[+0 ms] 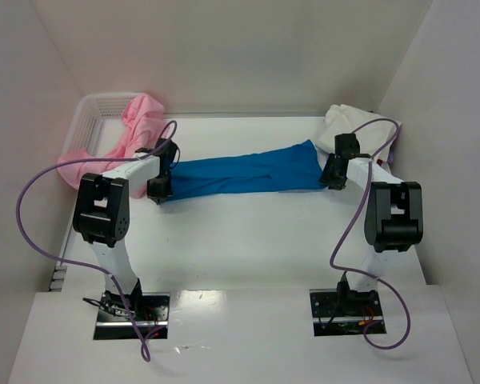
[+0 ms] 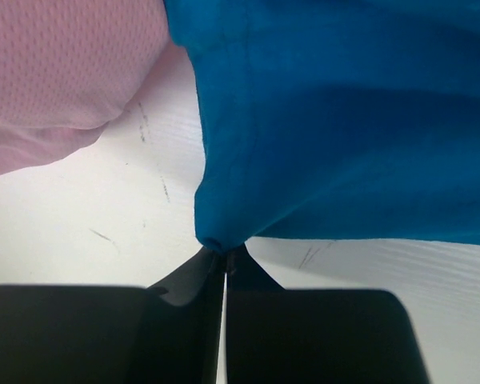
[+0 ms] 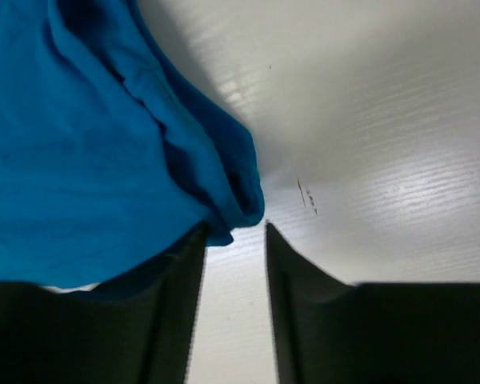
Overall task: Fold and stack the t-shirts
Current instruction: Fold the other side of the tshirt into a rectangle, then rotate the tshirt 90 degrees
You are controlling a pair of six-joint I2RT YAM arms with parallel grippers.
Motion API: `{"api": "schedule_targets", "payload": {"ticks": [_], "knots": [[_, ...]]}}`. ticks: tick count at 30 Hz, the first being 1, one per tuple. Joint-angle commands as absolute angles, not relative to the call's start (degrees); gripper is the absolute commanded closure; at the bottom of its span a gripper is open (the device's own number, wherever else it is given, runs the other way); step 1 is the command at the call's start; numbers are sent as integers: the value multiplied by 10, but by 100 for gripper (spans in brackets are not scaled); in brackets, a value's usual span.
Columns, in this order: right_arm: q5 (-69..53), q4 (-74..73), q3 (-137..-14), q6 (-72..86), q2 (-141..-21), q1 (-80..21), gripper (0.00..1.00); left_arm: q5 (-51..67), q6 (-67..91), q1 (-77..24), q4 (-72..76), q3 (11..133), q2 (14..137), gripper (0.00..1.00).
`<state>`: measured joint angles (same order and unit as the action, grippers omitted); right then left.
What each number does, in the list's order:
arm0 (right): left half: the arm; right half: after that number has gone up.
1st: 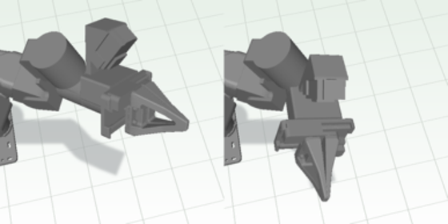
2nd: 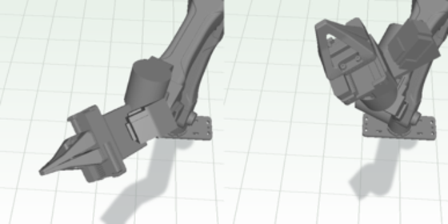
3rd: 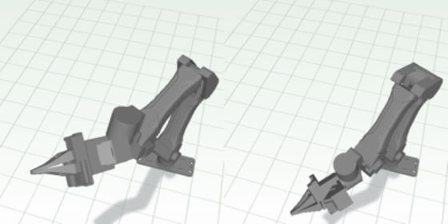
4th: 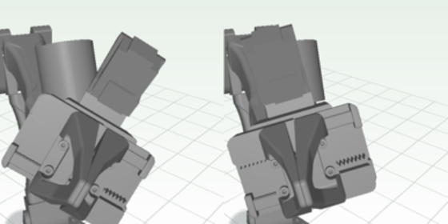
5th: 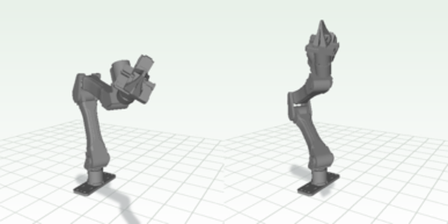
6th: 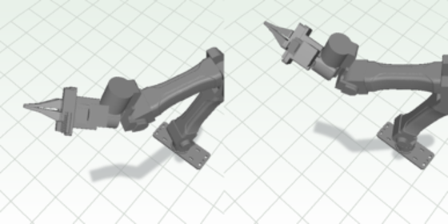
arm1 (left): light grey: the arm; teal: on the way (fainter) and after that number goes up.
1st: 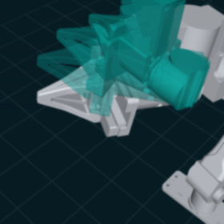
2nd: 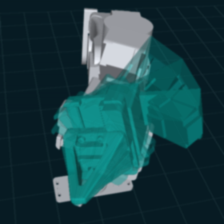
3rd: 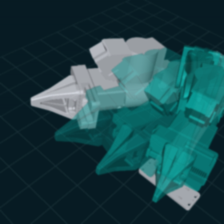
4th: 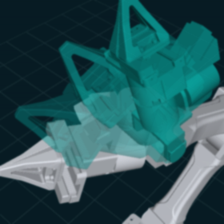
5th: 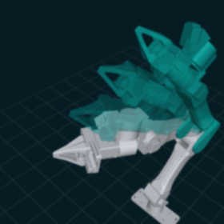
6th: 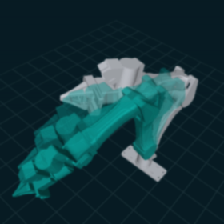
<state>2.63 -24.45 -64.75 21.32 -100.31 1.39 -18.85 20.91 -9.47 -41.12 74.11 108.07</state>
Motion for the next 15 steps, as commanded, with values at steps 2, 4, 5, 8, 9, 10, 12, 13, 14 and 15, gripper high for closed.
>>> {"api": "schedule_targets", "payload": {"ticks": [2,4,5,8,9,10,12,13,14,15], "knots": [[37,-201,-651,212,-1019,18,69,-213,194,-95,-453,738,1081,100],[37,-196,-651,212,-1025,18,86,-202,189,-95,-453,738,1081,100],[37,-191,-651,212,-1025,18,92,-202,189,-95,-453,738,1081,100],[42,-185,-657,212,-1031,18,100,-202,189,-95,-458,738,1081,100],[47,-185,-657,212,-1031,18,100,-202,189,-95,-458,738,1081,100],[57,-185,-657,212,-1031,18,100,-202,189,-95,-458,738,1081,100],[68,-185,-657,212,-1031,18,100,-202,189,-95,-458,733,1081,100],[83,-185,-657,212,-1031,18,100,-202,189,-95,-458,733,1081,100],[92,-192,-657,212,-1025,18,100,-202,189,-95,-458,733,1081,100],[101,-201,-657,212,-1025,18,100,-202,189,-95,-463,733,1081,100]]}}
